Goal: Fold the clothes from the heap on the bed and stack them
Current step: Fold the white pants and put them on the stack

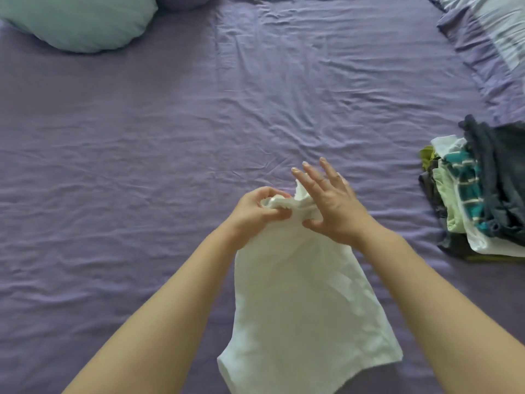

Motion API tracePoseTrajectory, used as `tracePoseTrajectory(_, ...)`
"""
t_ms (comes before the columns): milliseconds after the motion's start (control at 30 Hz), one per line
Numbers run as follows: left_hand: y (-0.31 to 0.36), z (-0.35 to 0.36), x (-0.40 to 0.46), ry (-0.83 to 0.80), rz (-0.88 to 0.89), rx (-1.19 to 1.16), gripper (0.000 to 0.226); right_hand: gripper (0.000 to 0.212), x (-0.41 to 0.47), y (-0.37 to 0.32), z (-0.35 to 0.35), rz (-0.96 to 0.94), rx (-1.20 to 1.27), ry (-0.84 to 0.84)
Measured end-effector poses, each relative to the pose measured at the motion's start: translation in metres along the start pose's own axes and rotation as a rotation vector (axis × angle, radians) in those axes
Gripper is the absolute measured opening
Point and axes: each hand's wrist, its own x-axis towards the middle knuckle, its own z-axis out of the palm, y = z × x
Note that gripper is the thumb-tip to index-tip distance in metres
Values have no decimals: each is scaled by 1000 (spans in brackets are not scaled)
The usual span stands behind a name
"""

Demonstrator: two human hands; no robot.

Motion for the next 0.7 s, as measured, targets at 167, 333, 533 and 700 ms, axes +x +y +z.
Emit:
tracePoseTrajectory(167, -19, 15, -58, -120, 78, 159, 28, 56, -35, -6, -10, -211, -161, -192)
tracePoseTrajectory(333, -55, 38, -110, 10, -2, 155, 29, 30, -105, -23, 7, -202, -145, -43)
tracePoseTrajectory(533, -82, 74, -161, 113, 32, 241, 24, 32, -180, -37, 43, -131, 59, 284)
tracePoseTrajectory(700, -110, 102, -193, 107, 150, 545, 24, 40, -227, -39, 77, -34, 106, 348)
